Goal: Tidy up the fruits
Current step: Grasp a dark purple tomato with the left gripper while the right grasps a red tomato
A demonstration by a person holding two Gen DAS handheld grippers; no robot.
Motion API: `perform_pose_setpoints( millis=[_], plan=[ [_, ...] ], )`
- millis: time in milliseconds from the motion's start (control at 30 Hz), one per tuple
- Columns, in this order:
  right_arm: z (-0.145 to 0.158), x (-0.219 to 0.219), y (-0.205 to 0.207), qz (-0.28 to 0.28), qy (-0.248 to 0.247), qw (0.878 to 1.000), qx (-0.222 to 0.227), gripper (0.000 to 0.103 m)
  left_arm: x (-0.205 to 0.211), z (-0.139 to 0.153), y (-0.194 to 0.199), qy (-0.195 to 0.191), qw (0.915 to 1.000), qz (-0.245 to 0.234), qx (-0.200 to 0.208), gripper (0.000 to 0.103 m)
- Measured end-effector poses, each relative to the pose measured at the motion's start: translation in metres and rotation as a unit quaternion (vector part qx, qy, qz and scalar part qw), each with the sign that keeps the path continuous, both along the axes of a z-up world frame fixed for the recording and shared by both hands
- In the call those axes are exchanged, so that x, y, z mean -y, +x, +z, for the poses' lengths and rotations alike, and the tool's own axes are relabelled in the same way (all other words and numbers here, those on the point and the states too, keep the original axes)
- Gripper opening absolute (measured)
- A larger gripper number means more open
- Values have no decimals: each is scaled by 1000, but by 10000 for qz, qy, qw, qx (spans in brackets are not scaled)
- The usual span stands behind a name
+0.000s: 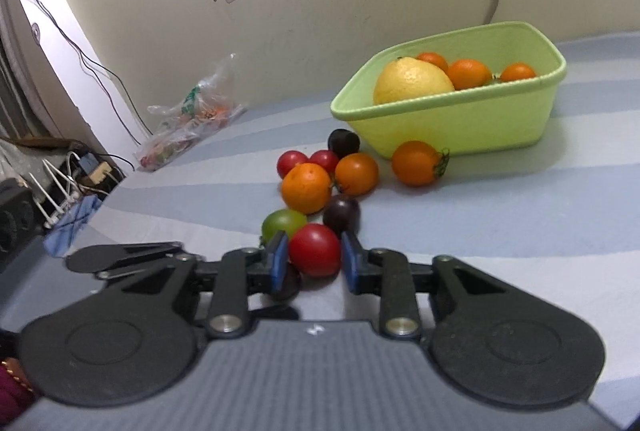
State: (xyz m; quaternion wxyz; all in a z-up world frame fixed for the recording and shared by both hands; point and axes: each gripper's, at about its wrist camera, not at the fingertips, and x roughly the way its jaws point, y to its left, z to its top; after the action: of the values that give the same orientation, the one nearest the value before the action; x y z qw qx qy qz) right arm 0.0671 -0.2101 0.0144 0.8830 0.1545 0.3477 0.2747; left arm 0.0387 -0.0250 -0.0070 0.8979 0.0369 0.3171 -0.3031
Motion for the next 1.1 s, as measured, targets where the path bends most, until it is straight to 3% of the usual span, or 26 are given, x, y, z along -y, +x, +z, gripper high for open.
perform_pose_setpoints(
  millis=[167,367,500,967,1100],
  plan=[
    [1,16,-22,-190,-74,9997,135,31,-5,-1,-7,-205,9997,-11,-98,25],
    [4,27,-66,-164,-565,9968,546,31,-12,3,-36,-245,9993,-265,-30,25],
    [1,21,-86,-92,-943,9923,796,31,-17,2,-51,-242,9995,-180,-20,26],
    [-7,-2,-86,139,-1499,9830,1051,33,-7,-2,-60,78,9996,42,268,30],
    [-8,-2,-87,131,-1524,9824,1068,33,-2,-2,-59,167,9993,98,321,35]
  ],
)
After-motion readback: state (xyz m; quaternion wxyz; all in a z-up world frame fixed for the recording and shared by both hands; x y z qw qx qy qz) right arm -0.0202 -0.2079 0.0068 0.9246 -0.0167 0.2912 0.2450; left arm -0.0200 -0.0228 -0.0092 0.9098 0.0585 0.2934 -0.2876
